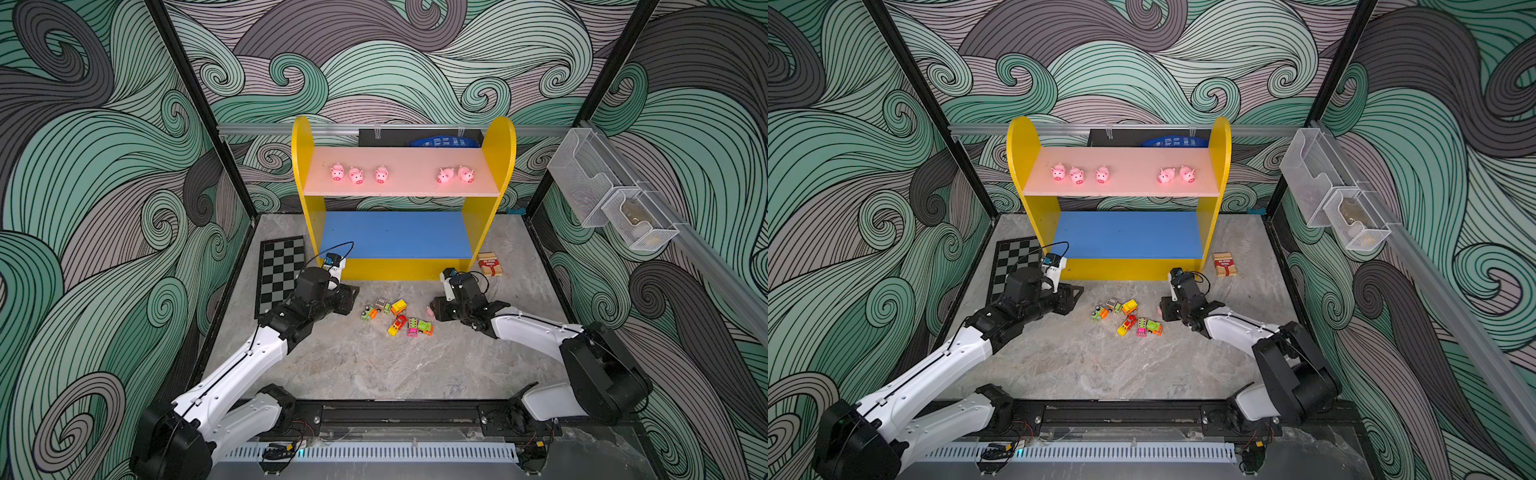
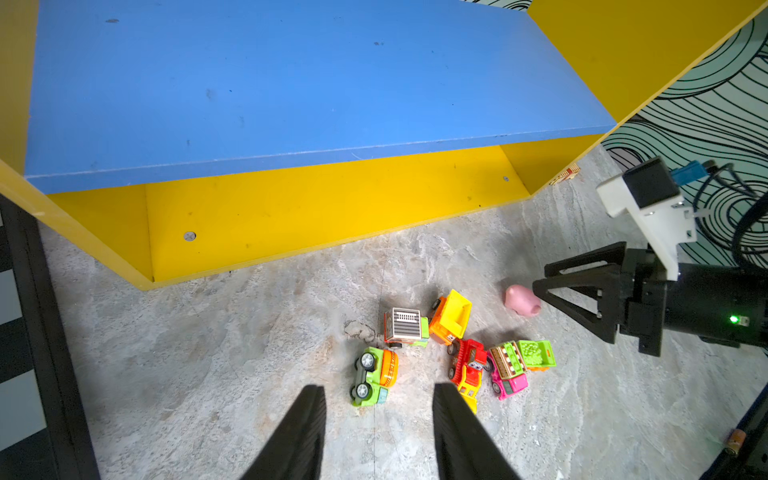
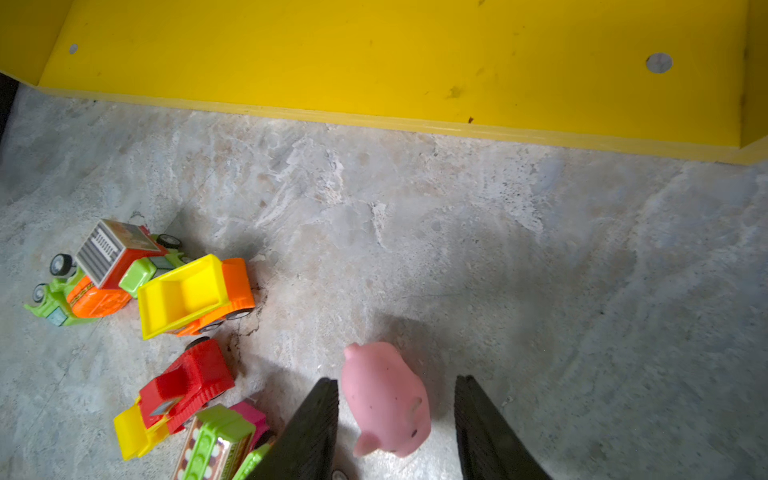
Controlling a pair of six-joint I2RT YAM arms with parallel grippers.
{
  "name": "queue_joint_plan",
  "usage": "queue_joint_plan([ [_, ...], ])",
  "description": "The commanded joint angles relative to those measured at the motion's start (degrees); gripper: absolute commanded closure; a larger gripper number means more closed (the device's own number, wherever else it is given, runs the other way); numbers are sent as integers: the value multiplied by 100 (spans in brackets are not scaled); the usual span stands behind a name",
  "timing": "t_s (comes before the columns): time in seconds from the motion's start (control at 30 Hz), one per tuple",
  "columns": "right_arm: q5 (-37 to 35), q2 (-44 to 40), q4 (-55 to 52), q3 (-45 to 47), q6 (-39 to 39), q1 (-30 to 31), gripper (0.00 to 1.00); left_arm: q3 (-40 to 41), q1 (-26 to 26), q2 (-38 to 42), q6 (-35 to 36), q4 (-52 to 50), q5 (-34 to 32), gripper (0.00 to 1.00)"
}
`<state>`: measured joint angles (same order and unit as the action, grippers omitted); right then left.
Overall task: Organize plastic toys on shelves
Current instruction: Pick up the plastic toy at the center of the board.
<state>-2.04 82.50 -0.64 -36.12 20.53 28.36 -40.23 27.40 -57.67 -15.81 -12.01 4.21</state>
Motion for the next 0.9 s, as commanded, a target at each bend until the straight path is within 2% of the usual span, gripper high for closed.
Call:
queue_joint_plan([
  [0.0, 209, 157, 2, 35, -93, -33, 51, -30, -51, -34, 104, -42, 62, 54],
  [0.3, 278, 413, -4, -18, -107, -33, 63, -31, -63, -36, 102, -48, 68, 54],
  [0.47, 310, 486, 5, -18, -33, -34, 83, -29, -70, -34, 99, -48, 71, 54],
  [0.57, 174, 454, 11, -18, 92, -34, 91, -29, -70, -34, 100, -55, 71, 54],
  [0.73, -200, 169, 23, 43, 462, -37, 99, -37, -85, -33, 107, -55, 91, 54],
  [0.87, -442, -22, 78, 128, 825, -43, 100, -38, -86, -10, 96, -51, 107, 54],
])
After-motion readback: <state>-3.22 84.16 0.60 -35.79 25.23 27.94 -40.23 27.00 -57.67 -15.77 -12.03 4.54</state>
